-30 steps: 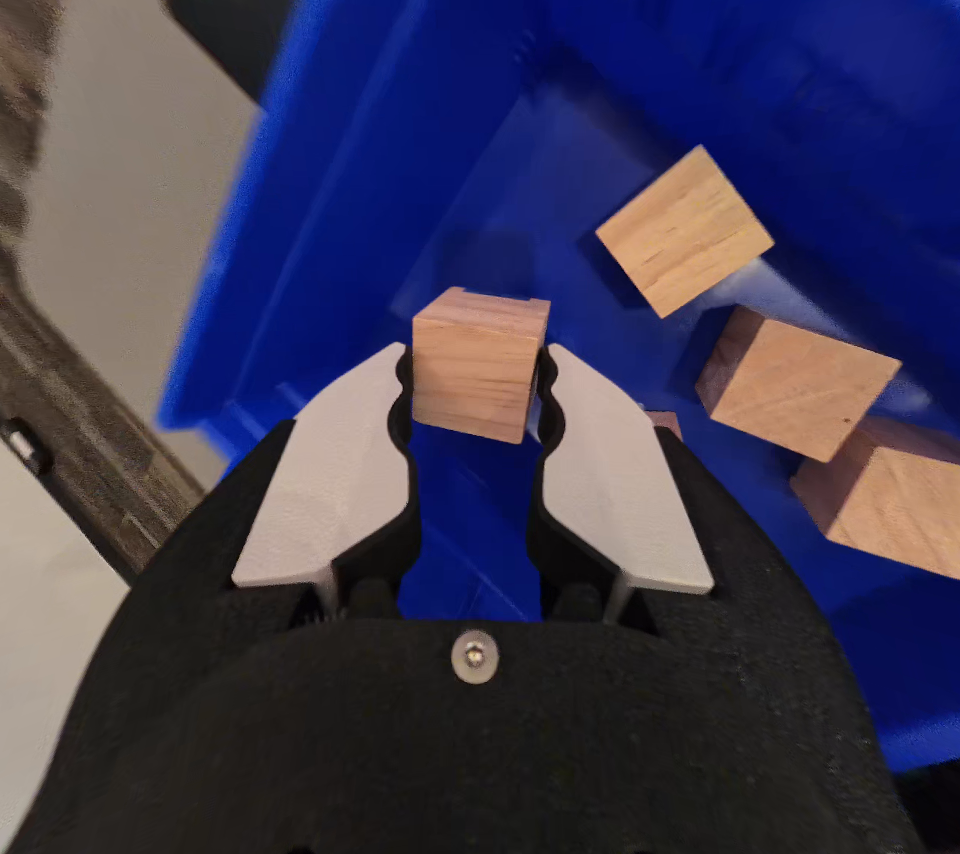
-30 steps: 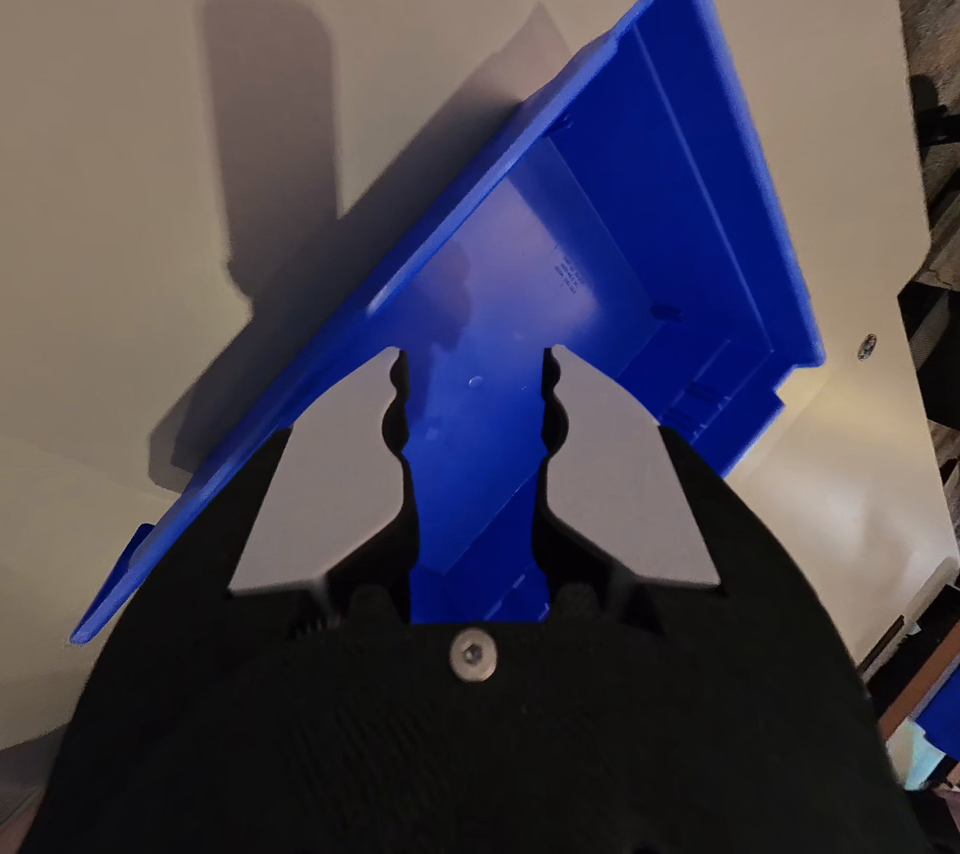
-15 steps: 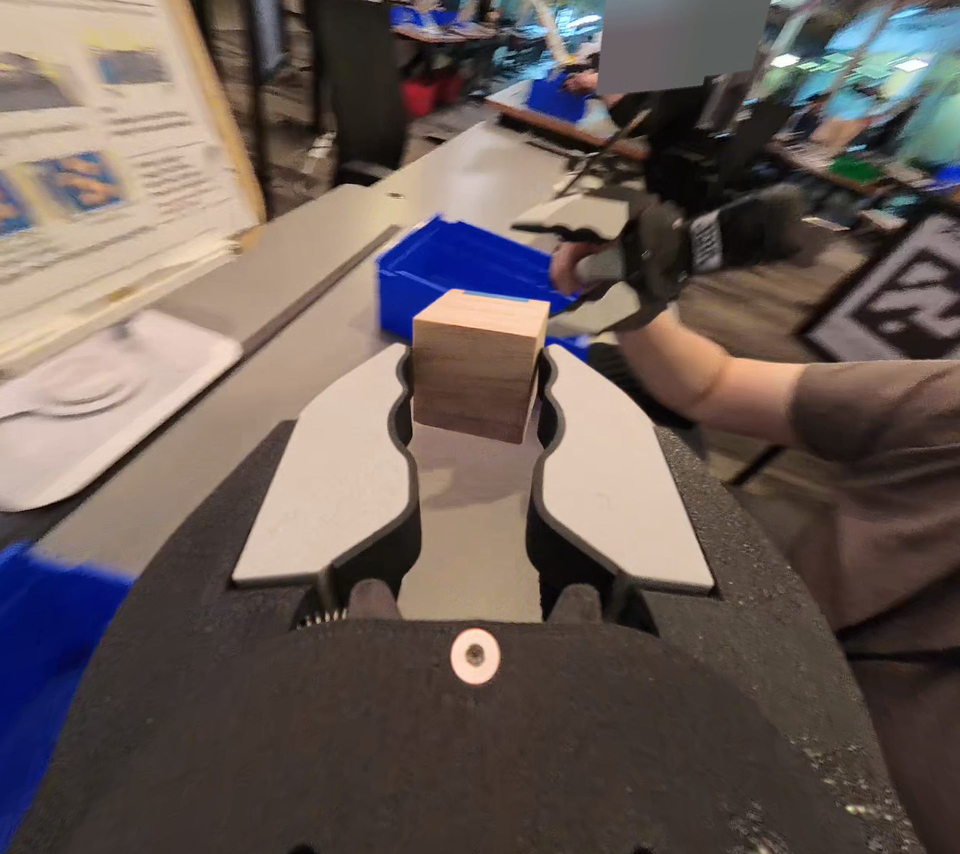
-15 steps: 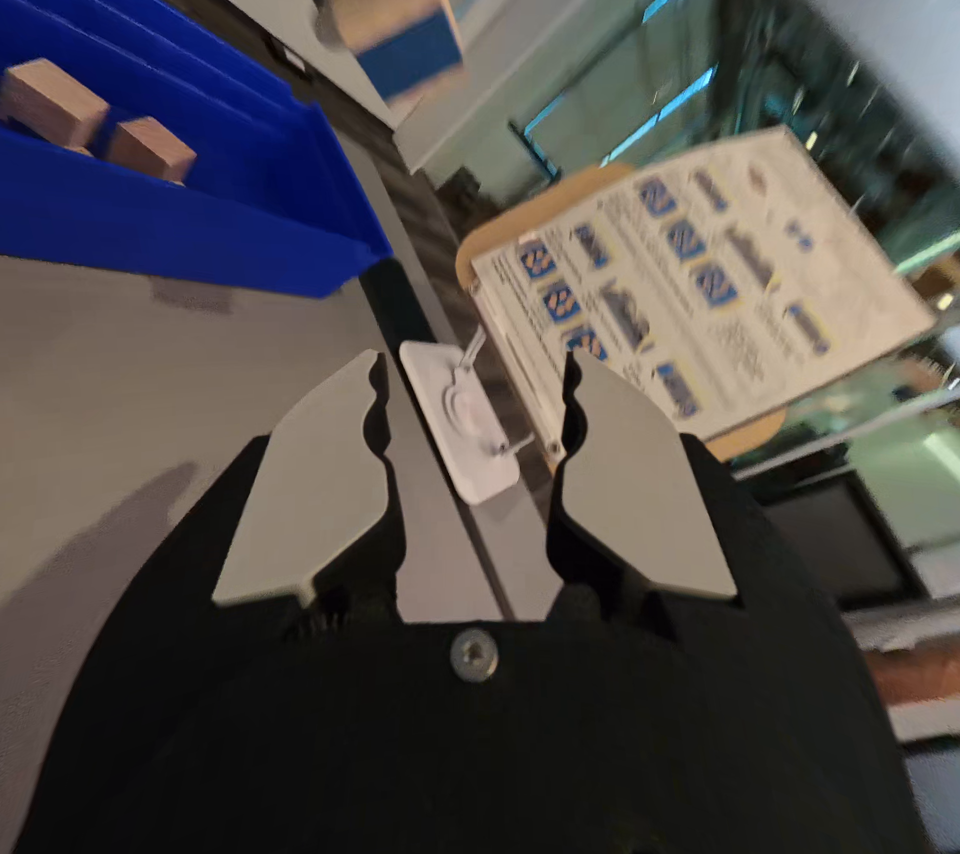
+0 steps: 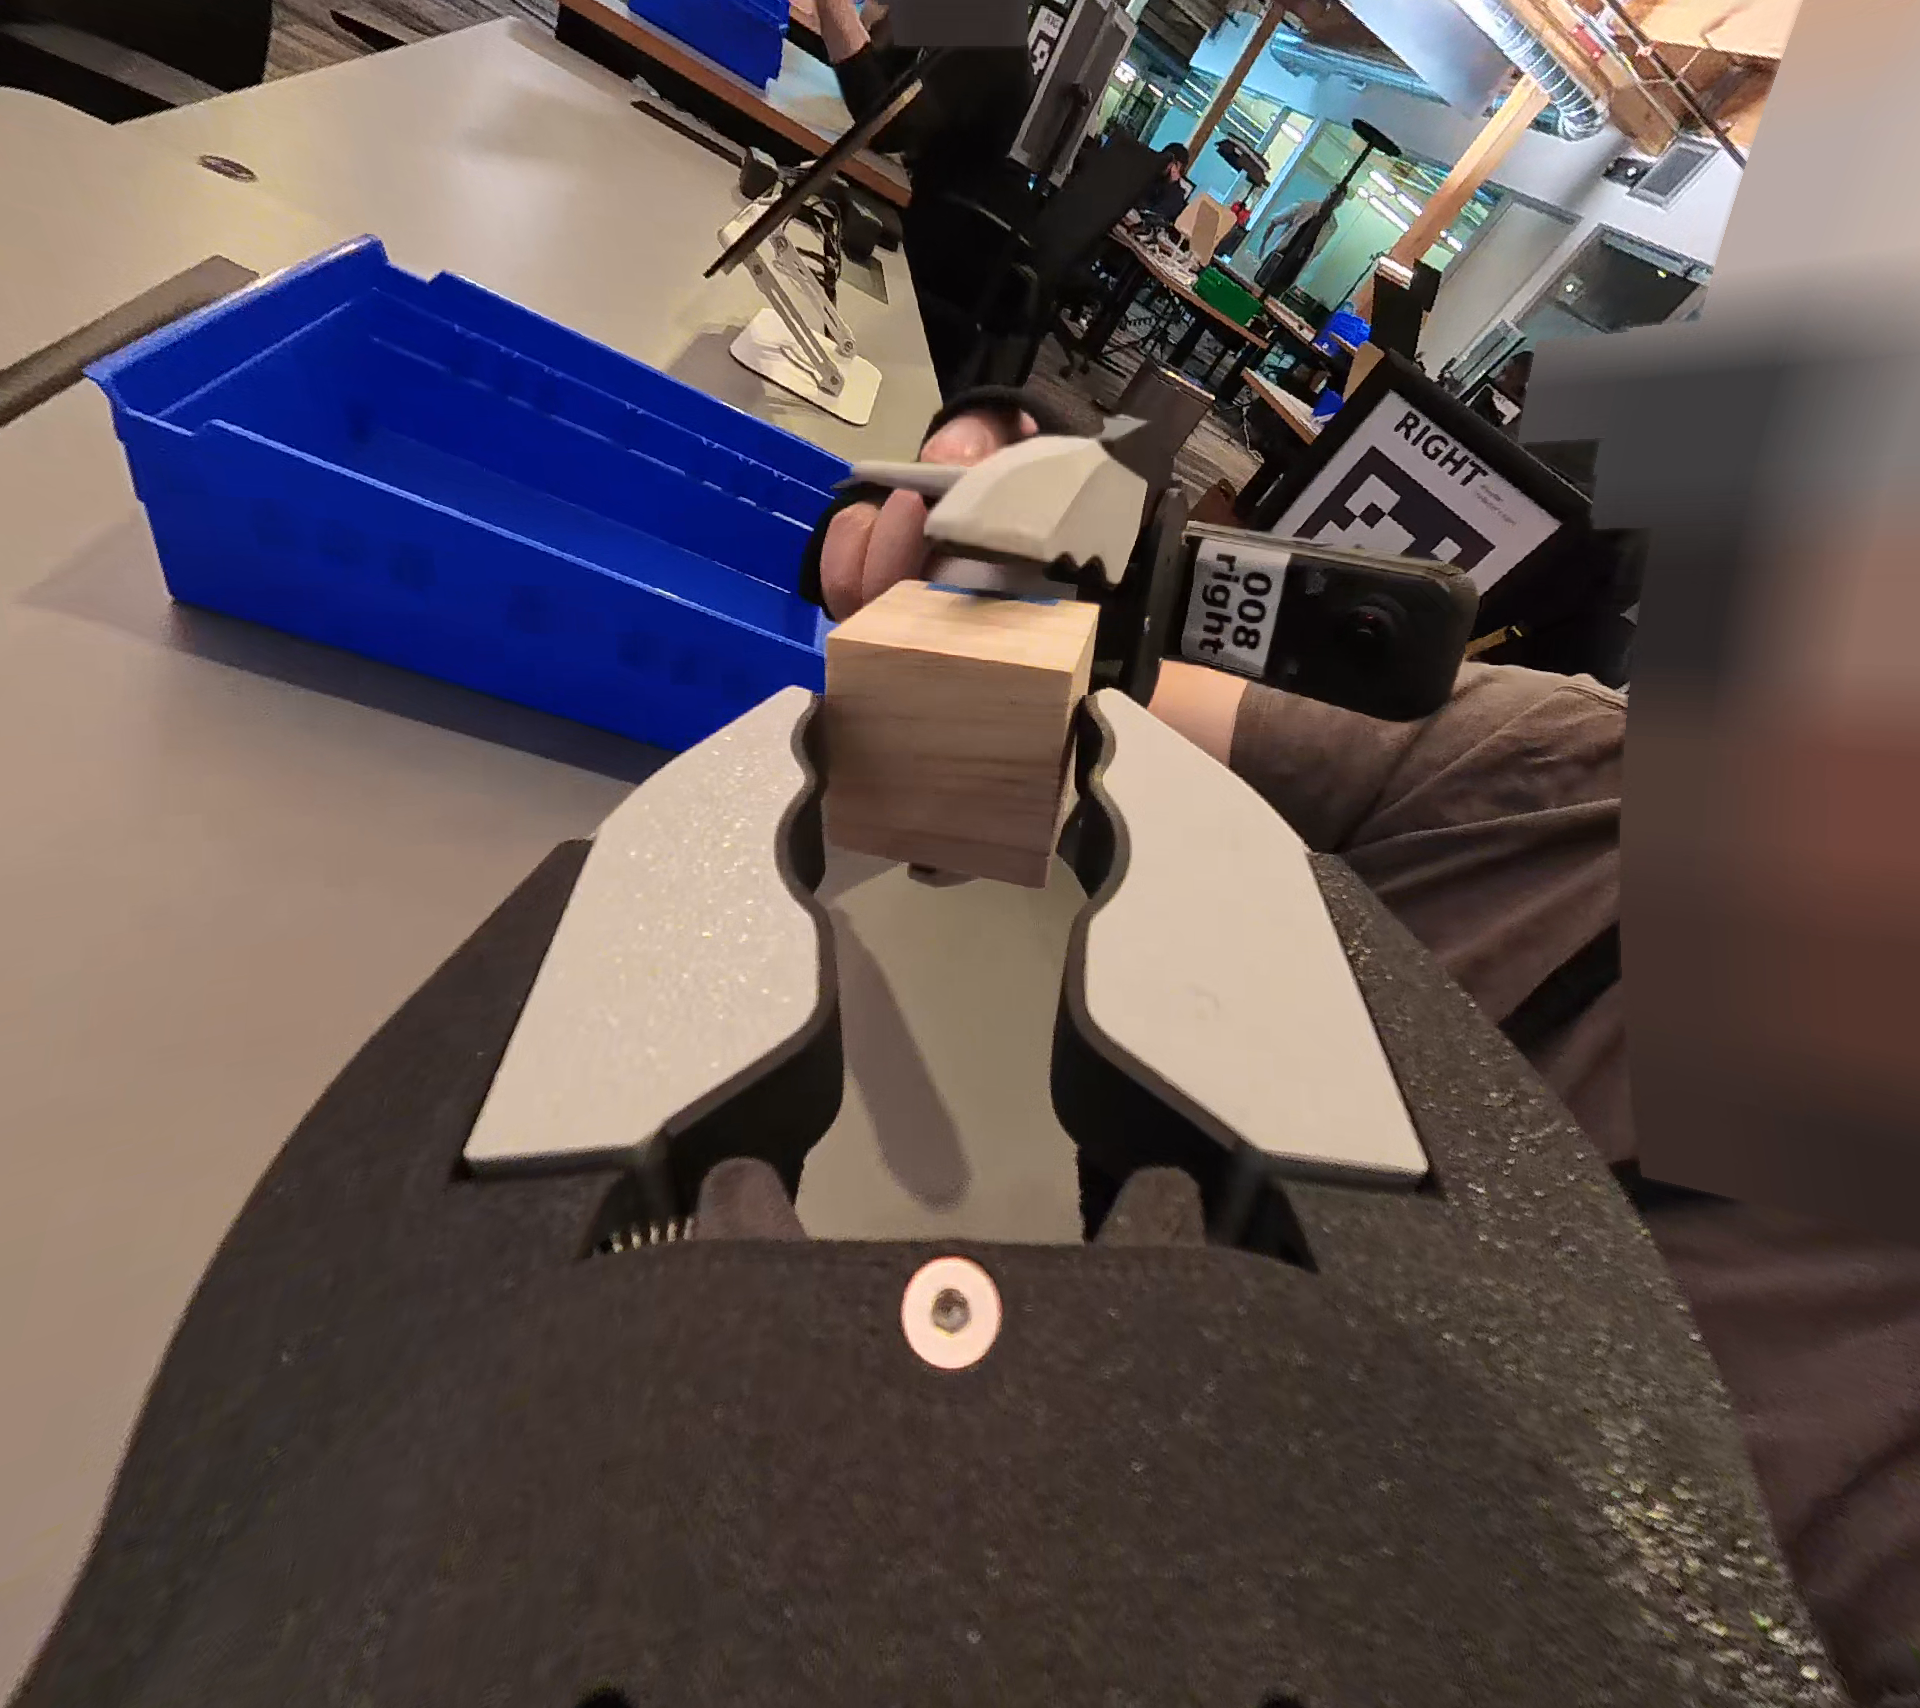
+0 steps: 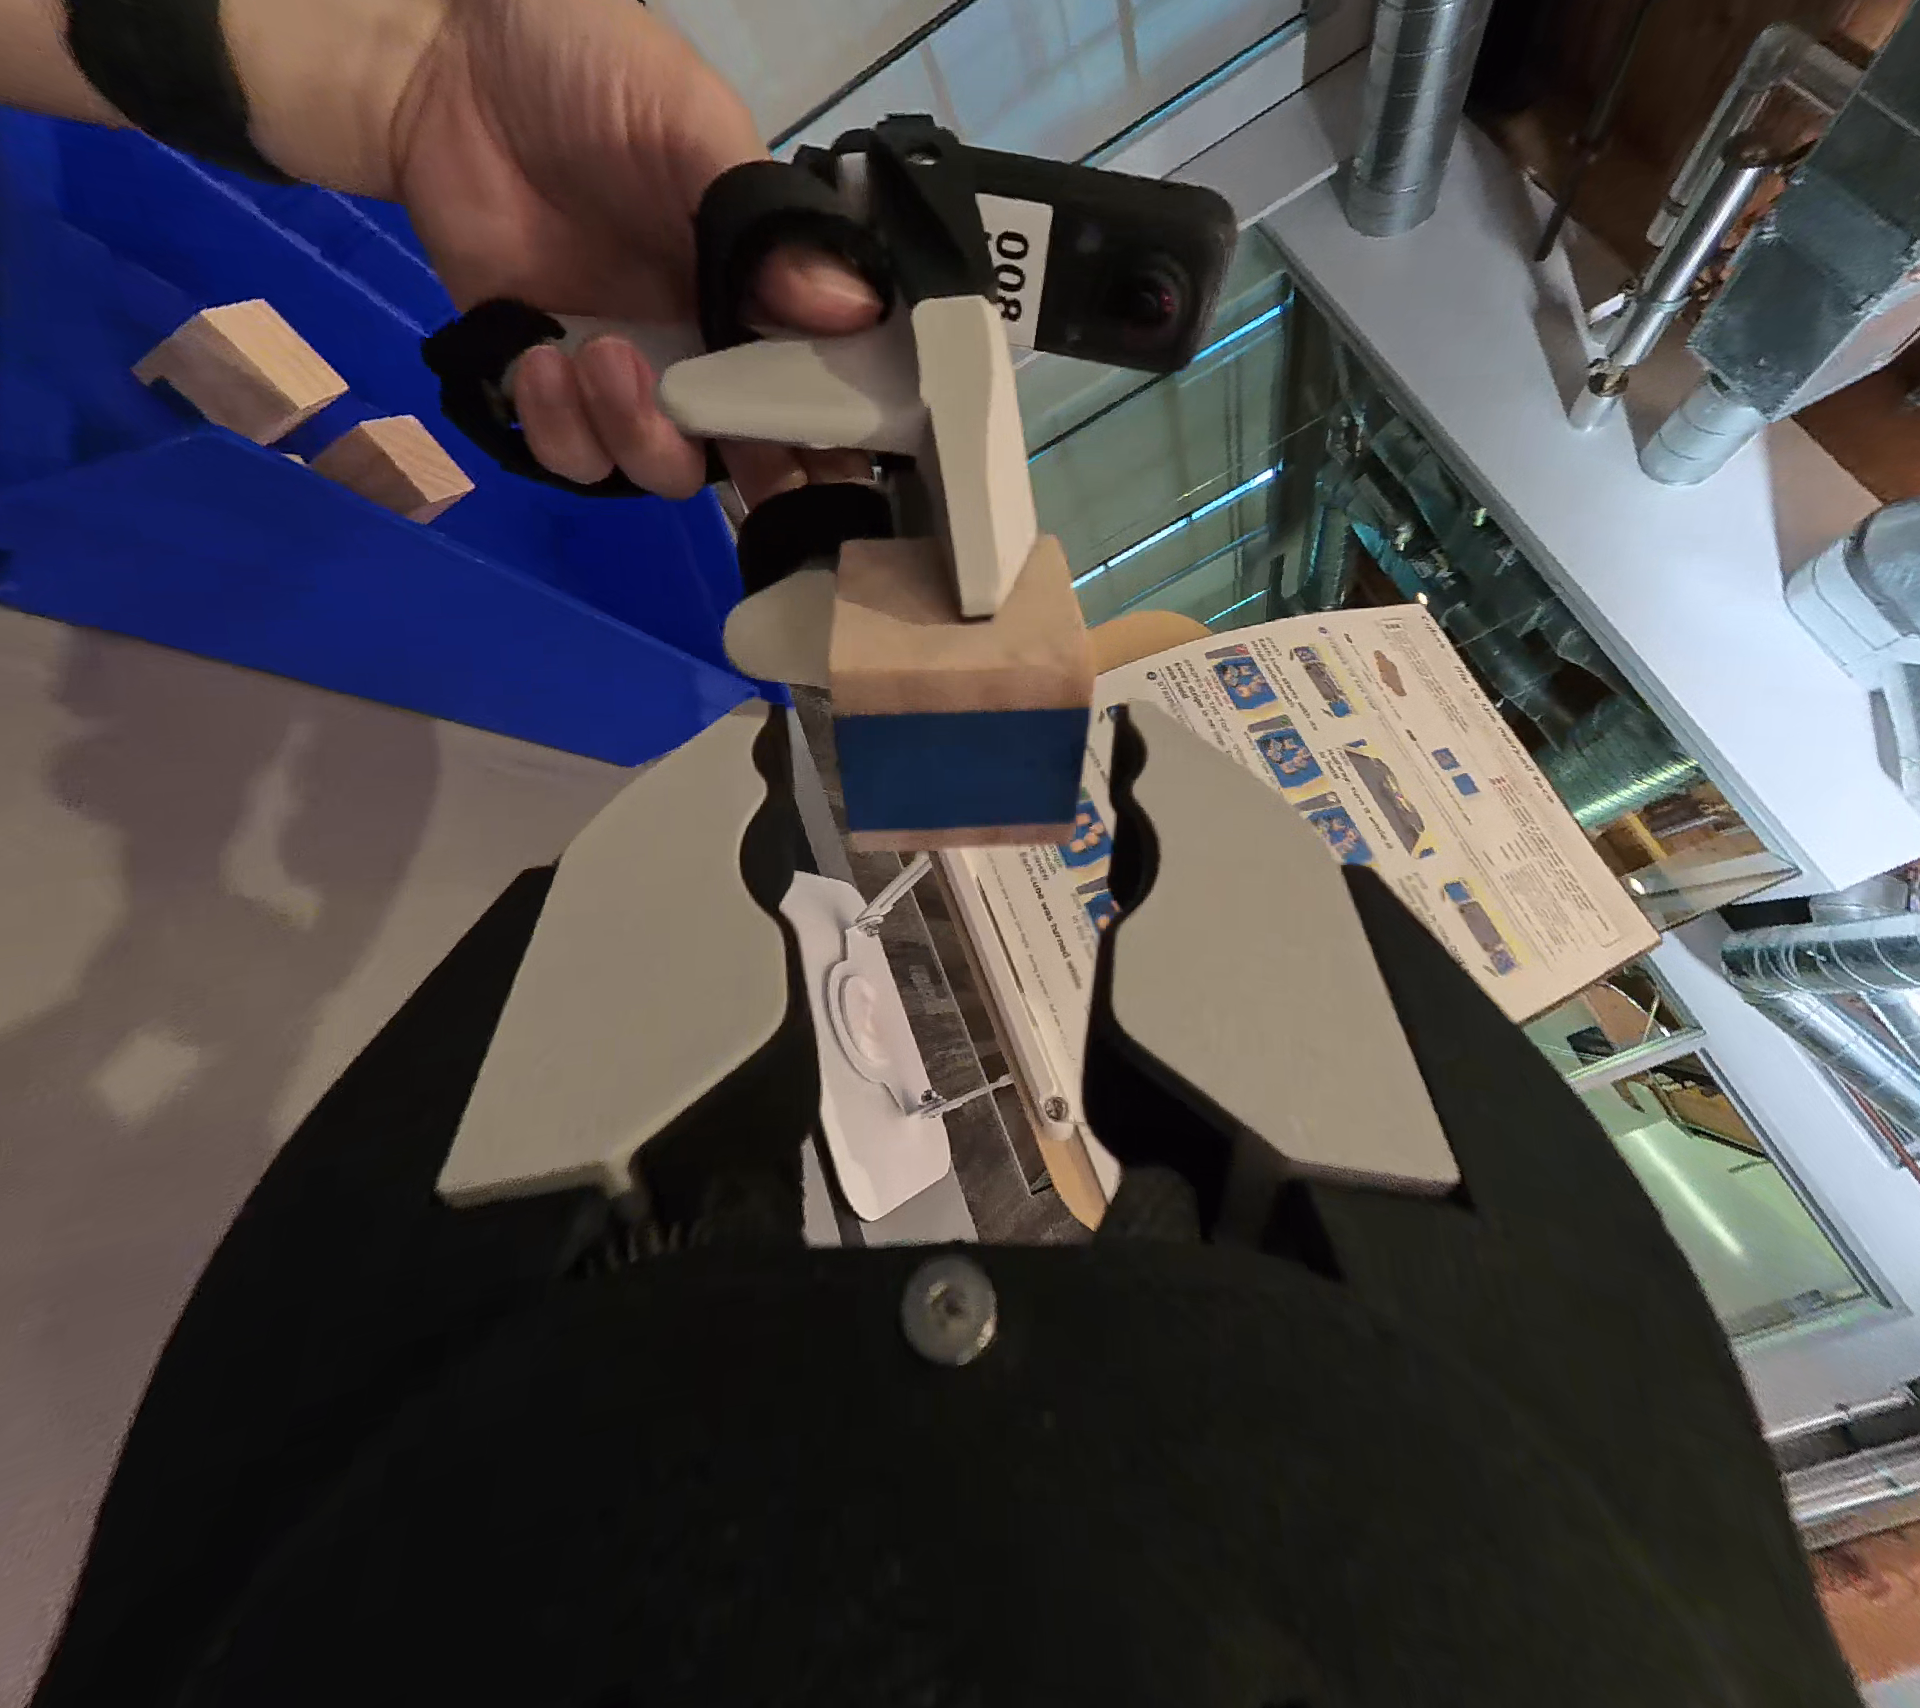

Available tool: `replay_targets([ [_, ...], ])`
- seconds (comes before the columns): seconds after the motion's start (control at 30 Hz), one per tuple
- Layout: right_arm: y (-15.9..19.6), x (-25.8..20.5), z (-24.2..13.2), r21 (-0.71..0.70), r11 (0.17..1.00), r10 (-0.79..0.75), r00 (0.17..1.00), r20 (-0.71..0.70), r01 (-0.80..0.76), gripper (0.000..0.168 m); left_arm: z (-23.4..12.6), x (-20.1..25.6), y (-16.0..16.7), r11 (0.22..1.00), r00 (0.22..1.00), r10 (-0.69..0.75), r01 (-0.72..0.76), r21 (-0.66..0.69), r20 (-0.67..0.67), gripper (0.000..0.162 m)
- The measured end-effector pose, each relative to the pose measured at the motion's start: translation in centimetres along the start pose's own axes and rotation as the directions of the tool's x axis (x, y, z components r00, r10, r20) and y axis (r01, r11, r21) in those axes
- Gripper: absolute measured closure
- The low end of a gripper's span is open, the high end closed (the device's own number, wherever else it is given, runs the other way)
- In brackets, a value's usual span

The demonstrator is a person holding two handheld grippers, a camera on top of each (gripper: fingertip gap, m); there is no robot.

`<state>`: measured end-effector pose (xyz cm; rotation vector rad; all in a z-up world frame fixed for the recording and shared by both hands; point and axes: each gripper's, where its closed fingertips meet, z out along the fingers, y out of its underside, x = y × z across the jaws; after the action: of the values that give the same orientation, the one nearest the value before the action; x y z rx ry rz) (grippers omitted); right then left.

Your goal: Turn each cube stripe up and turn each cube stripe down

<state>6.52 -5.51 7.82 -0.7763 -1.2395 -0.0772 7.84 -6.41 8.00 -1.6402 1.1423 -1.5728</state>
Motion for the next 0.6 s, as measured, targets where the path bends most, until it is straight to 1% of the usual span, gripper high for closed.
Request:
replay_targets([
  [0.07, -0.1, -0.2, -0.1, 0.01, 1.0, -0.026, 1.0, -0.006, 0.027, 0.118, 0.2, 0.0, 0.2, 1.0, 1.0, 0.001, -0.001, -0.01, -0.005, 0.117],
  [0.13, -0.3, 0.0, -0.2, 0.018, 0.998, -0.055, 0.998, -0.032, 0.056, 0.122, 0.3, 0.2, 0.4, 1.0, 1.0, 0.006, -0.007, -0.019, -0.019, 0.117],
  [0.3, -1.0, -0.1, -0.6, 0.035, 0.997, -0.063, 0.998, -0.012, 0.063, 0.123, 0.4, 1.1, 0.4, 0.998, 0.997, 0.058, -0.059, -0.023, -0.043, 0.116],
  [0.4, -0.9, 0.3, -0.9, 0.017, 0.999, -0.035, 0.998, 0.049, 0.034, 0.123, 0.0, 1.5, 0.4, 0.999, 0.998, 0.01, -0.013, -0.037, -0.068, 0.104],
  [0.47, 0.6, 2.6, -1.6, -0.07, 0.997, -0.013, 0.999, 0.051, 0.017, 0.123, -0.9, 1.4, 0.0, 0.999, 0.999, 0.028, -0.029, -0.03, -0.034, 0.095],
  [0.5, 2.2, 4.5, -2.3, -0.148, 0.989, 0.023, 0.999, 0.039, -0.017, 0.123, -1.5, 1.3, -0.3, 0.999, 0.999, 0.05, -0.05, -0.019, -0.009, 0.094],
  [0.53, 5.0, 6.7, -3.2, -0.284, 0.953, 0.111, 0.994, 0.009, -0.104, 0.123, -2.3, 1.3, -0.8, 0.997, 0.997, 0.072, -0.072, -0.006, 0.022, 0.095],
  [0.57, 8.7, 8.5, -4.7, -0.451, 0.861, 0.249, 0.968, -0.032, -0.236, 0.123, -3.0, 1.4, -1.2, 0.996, 0.994, 0.093, -0.093, 0.01, 0.051, 0.095],
  [0.6, 12.9, 9.2, -7.1, -0.61, 0.691, 0.42, 0.902, -0.099, -0.388, 0.123, -3.7, 1.6, -1.7, 0.993, 0.991, 0.109, -0.111, 0.028, 0.072, 0.097],
])
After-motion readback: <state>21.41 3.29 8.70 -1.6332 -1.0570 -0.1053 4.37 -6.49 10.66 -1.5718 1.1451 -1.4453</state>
